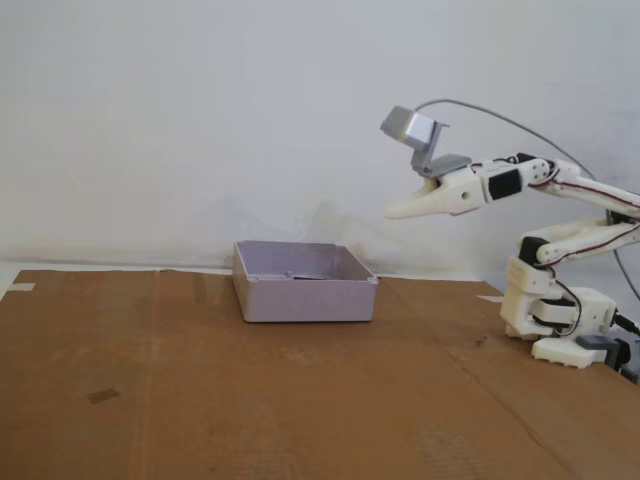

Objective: Grasp a block and put it in the box.

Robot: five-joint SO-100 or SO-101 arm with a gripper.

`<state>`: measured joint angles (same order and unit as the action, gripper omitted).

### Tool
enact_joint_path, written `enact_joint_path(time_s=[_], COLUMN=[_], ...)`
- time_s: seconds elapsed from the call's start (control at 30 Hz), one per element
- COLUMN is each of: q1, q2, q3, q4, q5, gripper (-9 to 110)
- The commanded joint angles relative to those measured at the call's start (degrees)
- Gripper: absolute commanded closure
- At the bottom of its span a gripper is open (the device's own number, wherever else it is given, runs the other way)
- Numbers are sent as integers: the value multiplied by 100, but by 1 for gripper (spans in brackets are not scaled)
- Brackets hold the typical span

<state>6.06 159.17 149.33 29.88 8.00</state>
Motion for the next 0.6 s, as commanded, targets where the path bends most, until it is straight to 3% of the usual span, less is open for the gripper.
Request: enact_joint_path(time_s=[0.0,0.57], q1=[-53,-70], q2=[510,1775], q3=[44,1274], q4=[-114,-79], q5=[26,26], gripper=[102,102])
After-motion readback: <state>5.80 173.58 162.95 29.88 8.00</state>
